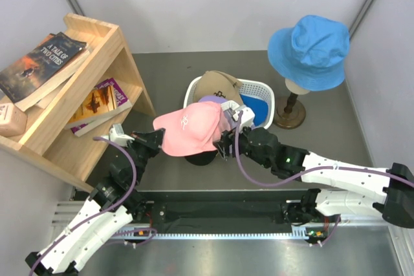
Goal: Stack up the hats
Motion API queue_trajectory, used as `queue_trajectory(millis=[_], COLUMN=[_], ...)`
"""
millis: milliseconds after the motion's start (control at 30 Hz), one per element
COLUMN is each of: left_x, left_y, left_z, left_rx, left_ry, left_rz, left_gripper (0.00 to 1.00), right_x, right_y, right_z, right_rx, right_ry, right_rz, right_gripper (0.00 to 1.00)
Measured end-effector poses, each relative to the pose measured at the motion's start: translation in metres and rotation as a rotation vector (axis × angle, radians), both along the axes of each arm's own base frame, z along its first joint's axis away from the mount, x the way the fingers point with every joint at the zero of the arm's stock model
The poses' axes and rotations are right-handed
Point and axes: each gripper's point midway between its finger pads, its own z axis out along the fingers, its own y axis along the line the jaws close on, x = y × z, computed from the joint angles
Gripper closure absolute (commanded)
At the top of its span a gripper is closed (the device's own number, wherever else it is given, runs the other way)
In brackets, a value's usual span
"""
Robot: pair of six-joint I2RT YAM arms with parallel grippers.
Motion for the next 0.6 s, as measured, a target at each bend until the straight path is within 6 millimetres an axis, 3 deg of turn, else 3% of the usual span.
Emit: queue_trajectory(millis=[167, 200, 267, 300, 333, 467, 600], left_x=[-0.001, -0.001, -0.001, -0.001, -0.002, -0.010, -0.020], left_y=[0.001, 0.001, 0.001, 0.003, 0.005, 0.021, 0.032], left_z=[-0.001, -0.001, -0.003, -0.006, -0.013, -0.055, -0.075], left_rx=[-0.002, -0.003, -0.009, -0.001, 0.016, 0.139, 0.222], left_ry=[0.003, 0.005, 0.013, 0.025, 0.044, 0.175, 0.254], left_rz=[0.000, 0.001, 0.004, 0.013, 0.022, 0.063, 0.074], left_gripper=[0.99, 0.85, 0.70, 0.41, 0.29, 0.21, 0.20], right_x=[0.004, 0.004, 0.004, 0.004, 0.003, 0.003, 0.002], right_y=[0.002, 0.003, 0.005, 0.005, 0.006, 0.006, 0.007], right_z=[-0.010, -0.010, -0.012, -0.012, -0.012, -0.012, -0.012], right_rx=[-0.011, -0.010, -0.007, -0.009, -0.007, -0.006, -0.008], right_ry=[0.018, 0.019, 0.025, 0.024, 0.025, 0.024, 0.023], right_rz=[-0.031, -0.033, -0.033, -0.033, -0.032, -0.038, -0.036], right_gripper=[0.77, 0.81, 0.89, 0.90, 0.90, 0.92, 0.93])
